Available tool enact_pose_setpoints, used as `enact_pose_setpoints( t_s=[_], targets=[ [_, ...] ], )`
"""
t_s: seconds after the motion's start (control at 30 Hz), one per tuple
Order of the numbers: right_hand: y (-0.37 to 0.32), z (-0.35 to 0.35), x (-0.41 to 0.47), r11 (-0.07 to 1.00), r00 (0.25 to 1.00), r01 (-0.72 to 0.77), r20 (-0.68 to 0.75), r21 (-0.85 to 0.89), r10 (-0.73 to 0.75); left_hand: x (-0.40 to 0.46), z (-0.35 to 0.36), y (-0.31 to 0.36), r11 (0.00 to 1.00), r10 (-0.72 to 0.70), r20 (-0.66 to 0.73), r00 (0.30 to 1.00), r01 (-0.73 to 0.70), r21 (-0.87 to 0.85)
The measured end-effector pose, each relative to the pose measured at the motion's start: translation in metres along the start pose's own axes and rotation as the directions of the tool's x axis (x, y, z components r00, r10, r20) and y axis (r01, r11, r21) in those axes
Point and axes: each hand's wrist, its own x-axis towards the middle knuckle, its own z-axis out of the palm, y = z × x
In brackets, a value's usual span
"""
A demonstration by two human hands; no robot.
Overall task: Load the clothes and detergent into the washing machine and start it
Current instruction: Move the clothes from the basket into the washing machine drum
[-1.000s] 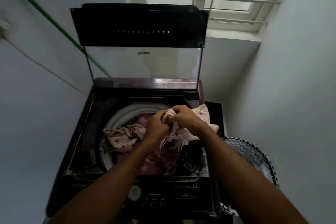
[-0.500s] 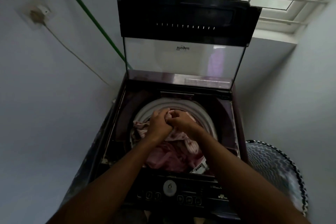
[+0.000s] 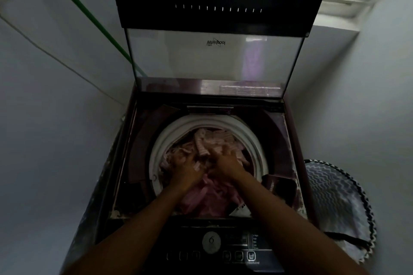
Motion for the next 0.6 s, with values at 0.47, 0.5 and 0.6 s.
enact_pose_setpoints(
  t_s=[0.47,0.5,0.6],
  targets=[
    [-0.003,0.038,0.049,0.964,0.977,0.019,0.209,-0.266,0.038,0.05,0.019,-0.042,0.957,0.039,0.325,0.945,-0.128,0.259],
    [-0.002,0.041,0.055,0.963,0.973,0.022,0.227,-0.269,0.041,0.05,0.024,-0.046,0.959,0.057,0.304,0.951,-0.137,0.248],
    [0.004,0.051,0.069,0.966,0.965,0.001,0.255,-0.259,0.068,0.057,0.035,-0.058,0.943,0.032,0.3,0.953,-0.128,0.308]
  ],
)
